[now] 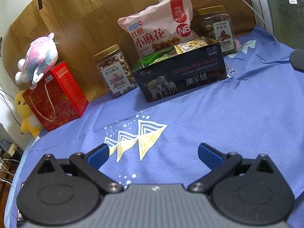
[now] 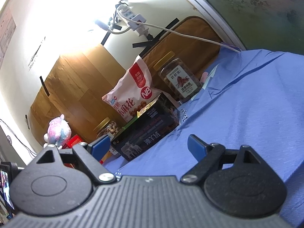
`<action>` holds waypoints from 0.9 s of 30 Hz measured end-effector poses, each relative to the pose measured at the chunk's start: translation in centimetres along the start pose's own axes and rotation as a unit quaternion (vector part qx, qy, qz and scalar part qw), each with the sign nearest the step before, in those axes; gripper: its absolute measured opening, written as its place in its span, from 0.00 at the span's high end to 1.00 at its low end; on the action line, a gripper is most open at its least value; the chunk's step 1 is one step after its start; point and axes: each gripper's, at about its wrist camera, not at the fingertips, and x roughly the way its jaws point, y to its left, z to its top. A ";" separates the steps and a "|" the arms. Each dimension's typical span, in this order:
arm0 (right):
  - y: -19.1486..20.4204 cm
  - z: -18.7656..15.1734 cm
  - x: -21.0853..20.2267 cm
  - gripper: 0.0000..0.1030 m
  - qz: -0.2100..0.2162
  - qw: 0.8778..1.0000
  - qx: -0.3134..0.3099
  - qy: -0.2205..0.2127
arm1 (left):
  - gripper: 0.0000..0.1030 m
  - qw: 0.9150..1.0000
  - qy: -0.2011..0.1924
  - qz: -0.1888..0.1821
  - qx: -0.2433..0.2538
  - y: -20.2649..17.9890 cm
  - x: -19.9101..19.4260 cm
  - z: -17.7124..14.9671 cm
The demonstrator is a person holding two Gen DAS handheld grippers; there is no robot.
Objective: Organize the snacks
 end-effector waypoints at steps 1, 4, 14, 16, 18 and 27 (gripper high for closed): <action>-0.1 0.0 0.0 0.12 0.000 1.000 0.001 0.000 | 0.00 1.000 0.000 0.000 0.001 -0.1 0.0 0.0; -0.3 0.1 0.0 0.12 -0.001 1.000 0.003 -0.001 | 0.00 1.000 -0.001 0.000 0.004 -0.3 0.1 0.1; -0.3 0.1 0.0 0.12 -0.002 1.000 0.003 0.000 | 0.00 1.000 0.000 -0.002 0.005 -0.3 0.1 -0.1; -0.3 0.1 0.0 0.12 -0.002 1.000 0.002 0.001 | 0.00 1.000 0.000 -0.003 0.003 -0.2 0.2 -0.1; -0.2 0.1 0.1 0.12 -0.002 1.000 0.001 0.002 | 0.00 1.000 0.000 -0.002 0.002 -0.1 0.2 -0.1; -0.2 0.2 0.3 0.12 -0.001 1.000 -0.003 0.005 | 0.00 1.000 0.000 -0.003 0.001 0.0 0.2 -0.1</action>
